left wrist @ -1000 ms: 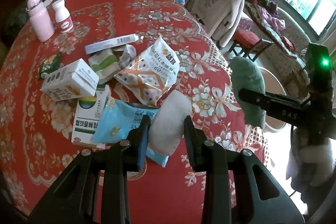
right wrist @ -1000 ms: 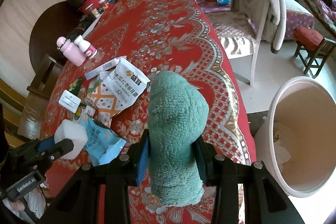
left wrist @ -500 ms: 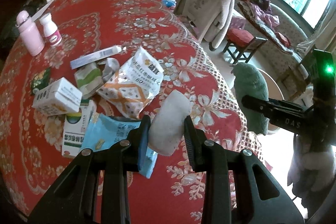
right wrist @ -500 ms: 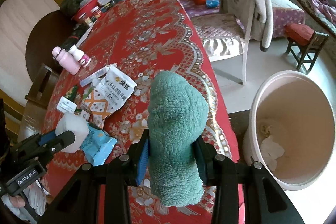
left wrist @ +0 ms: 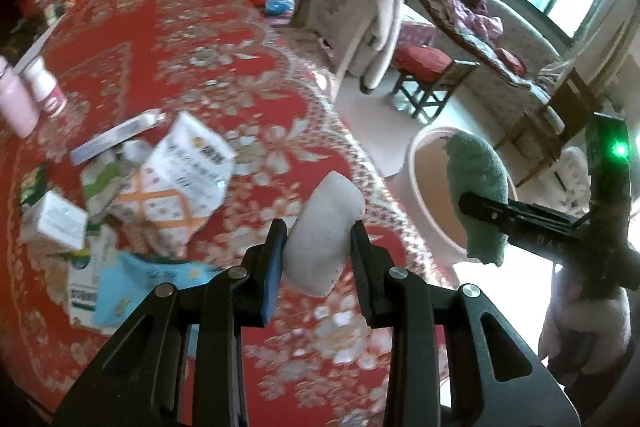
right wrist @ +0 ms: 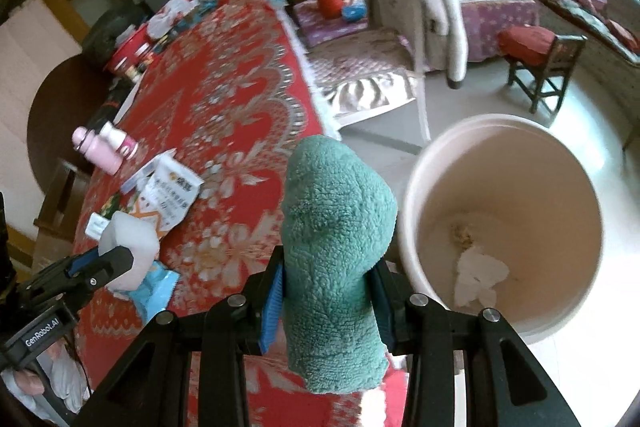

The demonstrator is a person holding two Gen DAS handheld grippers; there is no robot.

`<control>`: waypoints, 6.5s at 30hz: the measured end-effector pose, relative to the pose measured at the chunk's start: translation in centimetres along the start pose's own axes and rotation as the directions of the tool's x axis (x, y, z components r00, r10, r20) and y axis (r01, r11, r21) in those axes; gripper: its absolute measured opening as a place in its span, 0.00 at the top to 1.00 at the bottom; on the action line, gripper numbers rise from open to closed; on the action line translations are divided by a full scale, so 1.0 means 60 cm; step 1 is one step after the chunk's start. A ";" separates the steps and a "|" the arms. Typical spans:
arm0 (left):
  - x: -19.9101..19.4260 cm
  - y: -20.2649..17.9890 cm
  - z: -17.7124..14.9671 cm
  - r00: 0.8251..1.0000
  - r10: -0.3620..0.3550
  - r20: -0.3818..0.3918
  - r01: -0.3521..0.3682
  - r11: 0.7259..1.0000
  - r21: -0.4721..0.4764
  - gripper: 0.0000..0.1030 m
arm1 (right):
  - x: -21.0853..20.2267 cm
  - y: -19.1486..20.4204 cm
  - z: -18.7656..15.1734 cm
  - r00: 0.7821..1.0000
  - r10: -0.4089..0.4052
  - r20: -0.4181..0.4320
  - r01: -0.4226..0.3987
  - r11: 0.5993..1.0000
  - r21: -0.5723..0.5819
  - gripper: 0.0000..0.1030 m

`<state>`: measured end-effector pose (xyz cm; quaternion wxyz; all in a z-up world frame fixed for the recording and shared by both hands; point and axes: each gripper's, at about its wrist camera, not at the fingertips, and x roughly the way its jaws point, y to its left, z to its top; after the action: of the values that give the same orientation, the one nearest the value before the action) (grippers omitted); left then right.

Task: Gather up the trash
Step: 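Carry the green towel and white foam over the beige bucket, then open both grippers to drop the towel and foam into the bucket, then move both tools back to the table and grasp the blue snack wrapper with the left gripper, then grasp the blue wrapper with the right gripper while the left reaches the white-orange bag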

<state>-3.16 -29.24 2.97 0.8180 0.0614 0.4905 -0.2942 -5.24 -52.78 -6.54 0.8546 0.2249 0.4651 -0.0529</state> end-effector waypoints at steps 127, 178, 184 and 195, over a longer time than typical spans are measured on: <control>-0.043 0.284 -0.188 0.989 0.112 -0.094 -0.143 0.872 -0.468 0.45 | 0.160 0.238 -0.036 0.937 0.109 -0.331 -0.223 0.917 -0.330 0.41; -0.046 0.234 -0.081 0.999 0.000 -0.040 -0.010 0.970 -0.244 0.42 | 0.120 0.267 -0.178 0.970 -0.042 -0.240 -0.052 0.926 -0.375 0.49; -0.005 0.216 -0.011 0.997 0.076 -0.022 -0.079 0.982 -0.172 0.41 | 0.113 0.194 -0.134 0.976 -0.055 -0.213 -0.005 0.963 -0.271 0.54; 0.108 0.216 0.065 0.971 0.196 -0.135 -0.205 0.977 -0.055 0.41 | 0.109 0.143 -0.095 0.973 -0.007 -0.232 -0.037 0.982 -0.187 0.53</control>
<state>9.11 -22.85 -2.91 0.8119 0.1015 0.5432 -0.1884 -3.40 -41.87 -11.71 0.8124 0.1504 0.5629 0.0249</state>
